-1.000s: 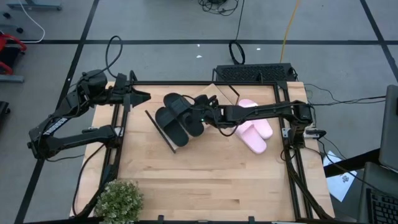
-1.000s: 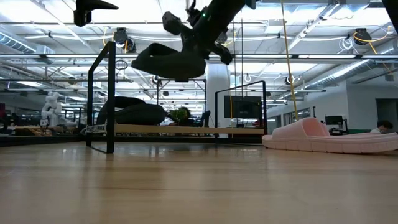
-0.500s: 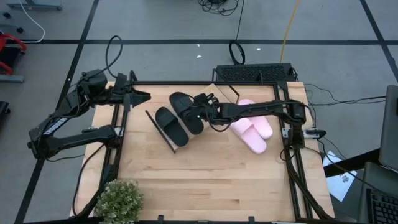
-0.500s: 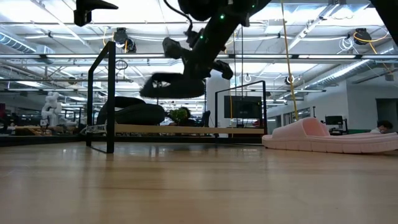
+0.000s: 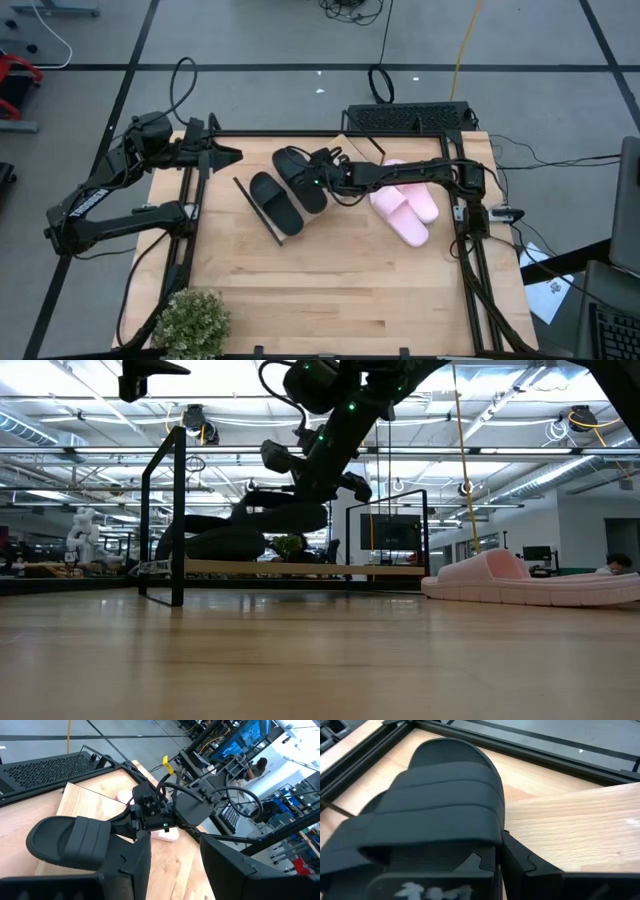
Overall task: Pick and place slides into the shelf
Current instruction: Put the black slide on the shelf
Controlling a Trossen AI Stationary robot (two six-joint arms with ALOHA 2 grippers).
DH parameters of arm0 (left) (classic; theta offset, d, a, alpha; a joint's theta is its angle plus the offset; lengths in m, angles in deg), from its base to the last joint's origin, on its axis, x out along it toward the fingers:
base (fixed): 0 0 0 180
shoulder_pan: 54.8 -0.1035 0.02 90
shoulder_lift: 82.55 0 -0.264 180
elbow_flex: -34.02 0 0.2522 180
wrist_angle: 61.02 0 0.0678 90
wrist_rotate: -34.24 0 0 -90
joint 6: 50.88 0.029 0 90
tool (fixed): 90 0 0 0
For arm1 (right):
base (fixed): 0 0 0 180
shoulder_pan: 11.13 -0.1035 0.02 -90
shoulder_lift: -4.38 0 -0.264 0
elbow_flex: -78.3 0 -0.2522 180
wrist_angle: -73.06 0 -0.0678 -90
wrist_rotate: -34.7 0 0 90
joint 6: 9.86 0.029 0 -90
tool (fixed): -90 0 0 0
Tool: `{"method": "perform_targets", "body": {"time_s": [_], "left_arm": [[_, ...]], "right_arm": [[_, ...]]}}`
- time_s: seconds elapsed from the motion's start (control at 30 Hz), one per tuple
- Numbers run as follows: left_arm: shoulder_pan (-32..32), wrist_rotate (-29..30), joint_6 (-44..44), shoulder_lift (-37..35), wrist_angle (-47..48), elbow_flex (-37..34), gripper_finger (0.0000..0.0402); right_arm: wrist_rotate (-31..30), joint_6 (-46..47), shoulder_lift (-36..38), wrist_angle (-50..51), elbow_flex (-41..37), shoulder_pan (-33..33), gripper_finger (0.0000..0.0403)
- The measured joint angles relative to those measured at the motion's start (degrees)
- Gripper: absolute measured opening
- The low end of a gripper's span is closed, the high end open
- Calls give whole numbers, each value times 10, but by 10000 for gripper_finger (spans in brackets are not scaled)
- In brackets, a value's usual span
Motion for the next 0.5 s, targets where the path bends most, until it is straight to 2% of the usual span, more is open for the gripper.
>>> {"method": "perform_targets", "body": {"time_s": [0.27,0.5], "left_arm": [[0,0,0,0,0,0,165],[0,-1,0,0,-3,0,165]], "right_arm": [[0,-8,-5,-5,0,4,0],[28,-11,-25,-28,0,4,0]]}}
